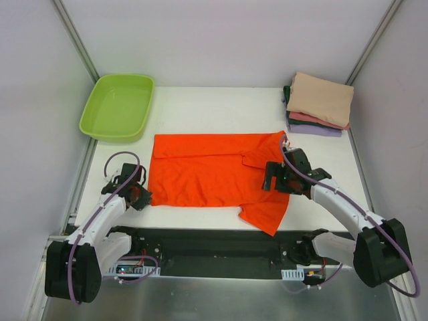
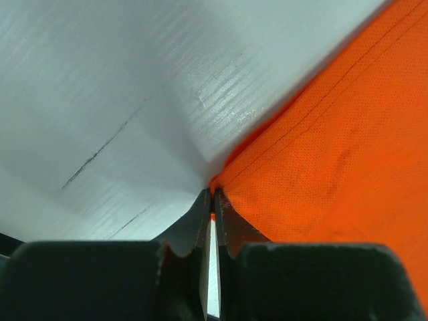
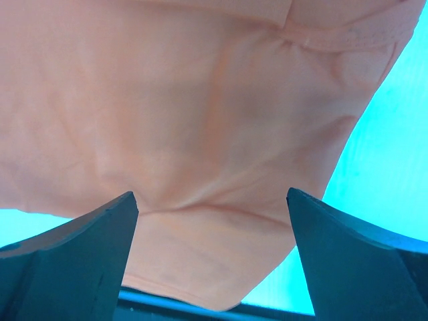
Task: Fold and stack the t-shirts
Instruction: Grap the side of the flattened tshirt closest away from the robot with both arms
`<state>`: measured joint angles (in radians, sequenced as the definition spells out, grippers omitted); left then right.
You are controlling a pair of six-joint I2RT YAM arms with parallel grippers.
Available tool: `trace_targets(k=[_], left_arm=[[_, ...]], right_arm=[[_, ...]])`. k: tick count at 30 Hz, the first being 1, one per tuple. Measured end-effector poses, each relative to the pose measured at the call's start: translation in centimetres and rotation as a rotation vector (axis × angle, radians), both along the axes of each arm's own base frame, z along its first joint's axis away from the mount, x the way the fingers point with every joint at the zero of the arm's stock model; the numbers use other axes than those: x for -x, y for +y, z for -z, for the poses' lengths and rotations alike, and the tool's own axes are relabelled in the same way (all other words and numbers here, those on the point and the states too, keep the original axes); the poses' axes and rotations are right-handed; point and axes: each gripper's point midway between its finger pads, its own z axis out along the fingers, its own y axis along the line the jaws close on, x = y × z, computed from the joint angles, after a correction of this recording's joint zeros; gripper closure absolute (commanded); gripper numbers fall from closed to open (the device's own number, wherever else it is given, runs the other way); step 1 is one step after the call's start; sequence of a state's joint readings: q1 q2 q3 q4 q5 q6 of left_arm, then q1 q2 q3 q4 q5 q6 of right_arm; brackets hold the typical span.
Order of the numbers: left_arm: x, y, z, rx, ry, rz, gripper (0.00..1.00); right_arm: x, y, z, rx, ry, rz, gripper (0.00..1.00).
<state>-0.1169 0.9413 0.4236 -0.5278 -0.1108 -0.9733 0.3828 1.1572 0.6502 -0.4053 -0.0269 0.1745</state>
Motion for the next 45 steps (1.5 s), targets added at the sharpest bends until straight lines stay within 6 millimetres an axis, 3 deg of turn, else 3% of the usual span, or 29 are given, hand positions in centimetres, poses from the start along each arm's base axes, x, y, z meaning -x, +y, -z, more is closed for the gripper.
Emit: trace_targets(k=[6, 12, 16, 19, 26, 32, 40, 42, 45], left_arm=[[-0.1, 0.0, -0.3, 0.000, -0.027, 0.013, 1.00], [-0.1, 0.0, -0.3, -0.001, -0.034, 0.018, 1.00], [-0.3, 0.0, -0.4, 0.000, -0.045, 0.019, 1.00], [-0.5, -0.1, -0.5, 0.002, -0.052, 0.020, 1.00], [-0.6, -0.2, -0.5, 0.008, -0.059, 0.022, 1.00], [-0.7, -0.5, -0.6, 0.021, -0.062, 0.028, 1.00], [-0.8, -0.5, -0.6, 0.022, -0.064, 0.028, 1.00], [-0.8, -0.5, -0.6, 0.023, -0.065, 0.028, 1.00], [-0.8, -0.6, -0.6, 0.026, -0.066, 0.030, 1.00]], right_arm=[[4.5, 1.6, -0.5, 0.092, 0.020, -0.171, 0.01], [11.1, 3.5, -0.1, 0.184, 0.085, -0.400, 0.12], [13.3, 3.2, 0.7, 0.233, 0.134, -0.414, 0.17], [14.0, 2.7, 1.8, 0.274, 0.176, -0.388, 0.25], [14.7, 1.8, 3.8, 0.324, 0.235, -0.343, 0.28], [15.0, 1.3, 4.7, 0.344, 0.254, -0.319, 0.37], [14.5, 0.4, 4.6, 0.381, 0.231, -0.244, 0.66], [14.5, 0.3, 4.6, 0.384, 0.230, -0.233, 0.78], [14.0, 0.5, 4.2, 0.361, 0.194, -0.206, 0.86]])
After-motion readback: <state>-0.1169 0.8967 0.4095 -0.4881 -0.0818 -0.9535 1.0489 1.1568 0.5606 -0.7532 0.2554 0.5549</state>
